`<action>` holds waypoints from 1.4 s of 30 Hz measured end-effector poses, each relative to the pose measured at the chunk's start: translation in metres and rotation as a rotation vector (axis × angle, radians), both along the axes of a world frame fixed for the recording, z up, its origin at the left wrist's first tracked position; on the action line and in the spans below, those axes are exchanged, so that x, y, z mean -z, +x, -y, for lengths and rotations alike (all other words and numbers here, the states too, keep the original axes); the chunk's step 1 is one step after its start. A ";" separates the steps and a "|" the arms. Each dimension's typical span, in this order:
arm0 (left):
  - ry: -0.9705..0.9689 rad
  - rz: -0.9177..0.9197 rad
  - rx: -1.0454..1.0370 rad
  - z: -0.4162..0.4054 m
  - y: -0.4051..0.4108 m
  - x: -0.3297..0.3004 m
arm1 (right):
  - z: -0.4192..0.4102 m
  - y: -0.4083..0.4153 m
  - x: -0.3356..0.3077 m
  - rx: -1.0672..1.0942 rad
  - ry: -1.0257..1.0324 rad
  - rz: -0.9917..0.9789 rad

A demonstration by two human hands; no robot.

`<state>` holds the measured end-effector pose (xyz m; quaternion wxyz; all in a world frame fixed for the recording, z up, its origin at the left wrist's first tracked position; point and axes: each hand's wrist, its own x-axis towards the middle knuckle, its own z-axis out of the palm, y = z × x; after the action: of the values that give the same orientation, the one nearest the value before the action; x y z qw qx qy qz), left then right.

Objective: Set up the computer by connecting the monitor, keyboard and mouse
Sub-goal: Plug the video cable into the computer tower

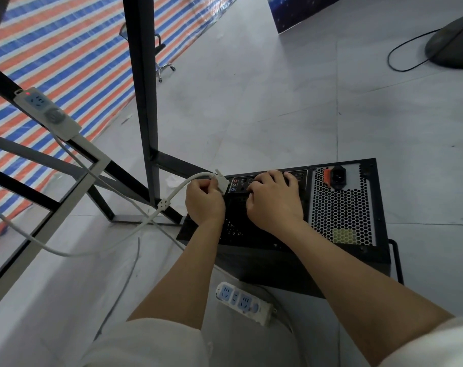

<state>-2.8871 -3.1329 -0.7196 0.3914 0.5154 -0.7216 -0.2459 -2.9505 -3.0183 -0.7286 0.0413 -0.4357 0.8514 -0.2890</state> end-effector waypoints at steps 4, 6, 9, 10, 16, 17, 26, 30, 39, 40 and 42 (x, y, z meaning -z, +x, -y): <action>0.007 0.005 0.031 0.004 0.003 0.000 | -0.001 0.000 -0.002 0.007 0.011 -0.007; 0.026 -0.017 0.042 0.003 0.004 0.001 | -0.003 0.001 -0.004 -0.001 0.029 0.001; -0.002 0.036 0.042 -0.007 0.011 0.007 | -0.006 0.011 -0.005 -0.091 0.192 0.009; -0.034 0.096 0.033 -0.012 0.017 0.010 | -0.009 0.017 -0.004 -0.122 0.261 0.001; -0.062 0.474 0.116 -0.062 0.036 0.025 | -0.062 0.040 0.001 -0.202 0.363 -0.090; -0.054 0.501 0.126 -0.072 0.040 0.027 | -0.073 0.045 0.004 -0.216 0.369 -0.138; 0.276 0.650 0.259 -0.153 0.062 -0.008 | -0.158 0.055 -0.032 -0.466 0.513 -0.009; 0.451 0.708 0.287 -0.200 0.068 -0.049 | -0.205 0.042 -0.073 -0.403 0.617 0.096; 0.530 0.767 0.406 -0.296 0.068 -0.217 | -0.305 0.020 -0.223 -0.330 0.861 0.251; 0.499 0.732 0.420 -0.305 0.068 -0.243 | -0.313 0.021 -0.245 -0.334 0.840 0.251; 0.463 0.685 0.450 -0.323 0.069 -0.293 | -0.329 0.025 -0.283 -0.335 0.799 0.235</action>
<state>-2.8185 -2.8097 -0.4267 -0.0575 0.4714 -0.8293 -0.2947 -2.9254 -2.6892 -0.4455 0.3489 -0.4815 0.8036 0.0256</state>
